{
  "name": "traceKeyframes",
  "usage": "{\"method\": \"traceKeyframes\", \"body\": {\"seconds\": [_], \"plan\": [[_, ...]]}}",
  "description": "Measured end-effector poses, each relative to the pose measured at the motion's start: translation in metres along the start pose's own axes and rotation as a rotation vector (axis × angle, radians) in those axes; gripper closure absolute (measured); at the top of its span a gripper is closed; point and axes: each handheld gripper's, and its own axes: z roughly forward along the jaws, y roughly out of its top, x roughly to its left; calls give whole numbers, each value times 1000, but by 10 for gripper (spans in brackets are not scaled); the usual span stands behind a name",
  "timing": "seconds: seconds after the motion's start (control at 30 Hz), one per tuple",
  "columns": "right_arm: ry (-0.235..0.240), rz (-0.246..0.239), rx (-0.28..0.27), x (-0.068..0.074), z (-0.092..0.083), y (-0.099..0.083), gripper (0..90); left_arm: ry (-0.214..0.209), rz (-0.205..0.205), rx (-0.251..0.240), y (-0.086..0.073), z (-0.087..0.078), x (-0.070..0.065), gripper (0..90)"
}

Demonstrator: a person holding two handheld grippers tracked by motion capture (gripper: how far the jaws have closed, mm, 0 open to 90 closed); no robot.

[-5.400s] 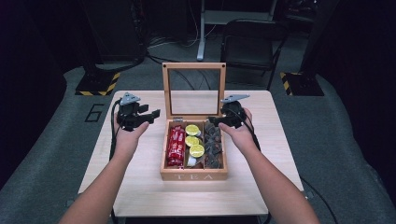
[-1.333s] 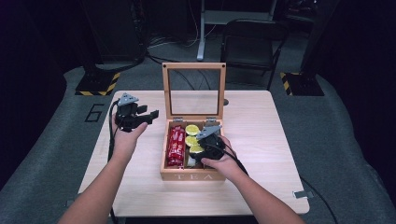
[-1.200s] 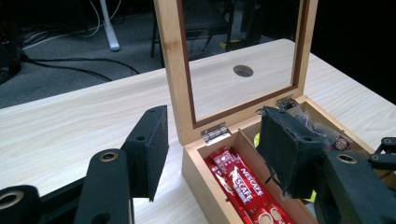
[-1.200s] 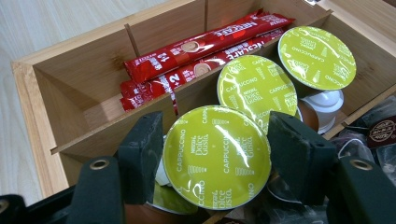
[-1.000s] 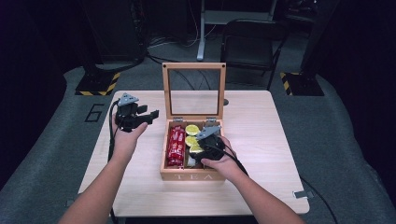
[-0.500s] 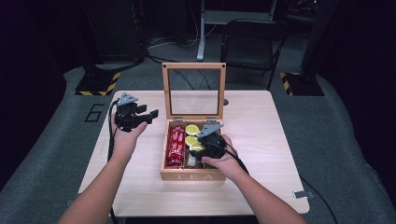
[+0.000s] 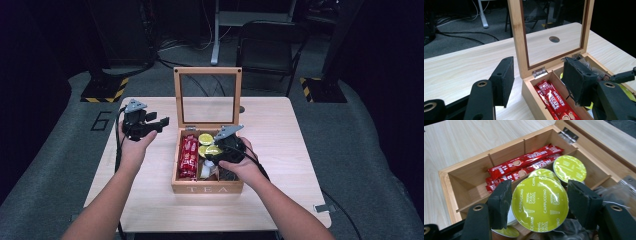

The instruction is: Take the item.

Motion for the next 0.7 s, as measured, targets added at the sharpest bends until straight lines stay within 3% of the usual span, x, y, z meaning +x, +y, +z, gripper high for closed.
{"method": "traceKeyframes", "body": {"seconds": [0.43,0.7], "plan": [[-57,35,-13,-24,-22,-7,371,3,1,2,0,0,0,426],[-99,61,0,-40,-38,-21,371,4,1,2,0,0,0,426]]}}
